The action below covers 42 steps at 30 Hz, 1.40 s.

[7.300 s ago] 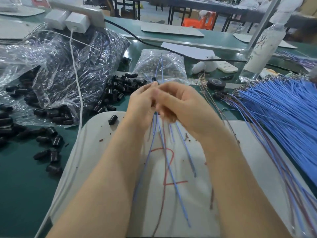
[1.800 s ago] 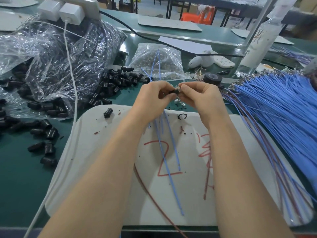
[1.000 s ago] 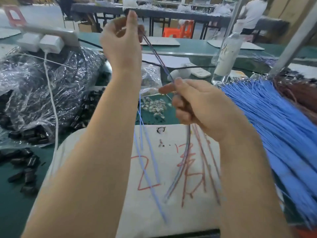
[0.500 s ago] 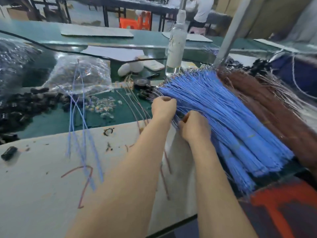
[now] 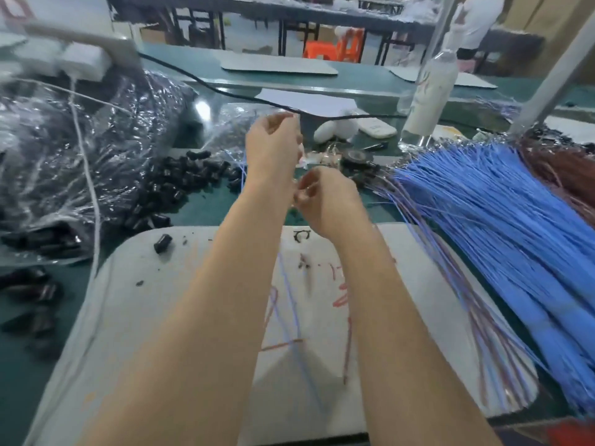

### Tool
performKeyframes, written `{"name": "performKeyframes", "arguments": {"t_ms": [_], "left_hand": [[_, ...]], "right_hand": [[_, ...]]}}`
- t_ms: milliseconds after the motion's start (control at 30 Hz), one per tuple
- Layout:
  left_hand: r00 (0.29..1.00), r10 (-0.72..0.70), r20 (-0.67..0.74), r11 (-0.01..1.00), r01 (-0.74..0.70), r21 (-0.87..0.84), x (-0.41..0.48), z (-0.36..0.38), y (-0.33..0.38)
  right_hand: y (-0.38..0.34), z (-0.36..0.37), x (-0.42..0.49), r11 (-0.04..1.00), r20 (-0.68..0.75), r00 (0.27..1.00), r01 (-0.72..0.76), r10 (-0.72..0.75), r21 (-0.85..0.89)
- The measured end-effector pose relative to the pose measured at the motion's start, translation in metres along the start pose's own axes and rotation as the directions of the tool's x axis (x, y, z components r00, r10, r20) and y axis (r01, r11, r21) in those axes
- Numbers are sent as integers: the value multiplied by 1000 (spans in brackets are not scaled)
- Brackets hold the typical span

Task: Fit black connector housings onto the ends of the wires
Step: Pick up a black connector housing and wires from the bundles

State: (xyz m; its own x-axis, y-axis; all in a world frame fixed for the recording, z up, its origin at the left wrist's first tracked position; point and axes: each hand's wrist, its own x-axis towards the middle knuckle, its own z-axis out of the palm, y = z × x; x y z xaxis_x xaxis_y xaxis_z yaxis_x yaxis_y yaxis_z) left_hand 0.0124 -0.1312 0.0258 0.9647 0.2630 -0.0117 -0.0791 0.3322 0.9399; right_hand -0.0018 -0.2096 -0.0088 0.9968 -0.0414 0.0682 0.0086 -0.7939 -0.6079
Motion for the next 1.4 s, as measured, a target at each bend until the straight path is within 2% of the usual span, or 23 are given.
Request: {"name": "performKeyframes", "arguments": {"t_ms": [67,167,267,333,433,533,600,700,800,900,1133,1200,1267,1333,1400], "left_hand": [[993,32,-113,999,-34,-15,4,-36,13],[967,56,-247,996,-71,-50,11,-83,28],[945,56,-323,987,-101,-122,15,-117,38],[936,64,-347,982,-122,-147,17,-130,41],[930,83,-358,983,-136,-125,16,-132,38],[942,127,-312,991,-107,80,16,-120,24],[976,101,-191,965,-49,259,15,-106,9],[994,-82,72,920,48,388,9,-84,-15],[945,-254,207,946,198,256,2,-69,-29],[902,-377,209,926,370,75,-1,-69,-35],[902,-394,178,917,398,18,5,-78,-30],[915,-377,142,922,385,-35,6,-78,-30],[939,-331,100,930,342,-136,8,-80,-31],[960,-276,38,937,278,-211,9,-81,-32],[973,-228,-35,958,218,-186,10,-82,-35]], "right_hand": [[-29,23,-4,989,82,986,144,-146,26],[-66,50,-16,927,239,898,373,-370,33],[-87,80,-26,885,400,810,465,-429,7],[-92,97,-29,866,419,794,498,-440,-35],[-89,96,-24,896,358,830,442,-428,45],[-70,66,-7,918,185,919,293,-347,266],[-51,40,2,892,37,951,272,-306,360],[-19,12,6,875,-95,962,273,-256,400],[3,7,2,893,-167,956,287,-242,346],[14,14,-4,883,-181,954,290,-238,368],[9,21,-7,795,-117,953,299,-281,528],[10,23,-6,862,-130,954,299,-269,410],[12,25,-6,959,-98,964,256,-245,118],[11,31,-7,979,21,987,163,-161,-121],[8,36,-8,986,93,992,100,-88,-135]]}}
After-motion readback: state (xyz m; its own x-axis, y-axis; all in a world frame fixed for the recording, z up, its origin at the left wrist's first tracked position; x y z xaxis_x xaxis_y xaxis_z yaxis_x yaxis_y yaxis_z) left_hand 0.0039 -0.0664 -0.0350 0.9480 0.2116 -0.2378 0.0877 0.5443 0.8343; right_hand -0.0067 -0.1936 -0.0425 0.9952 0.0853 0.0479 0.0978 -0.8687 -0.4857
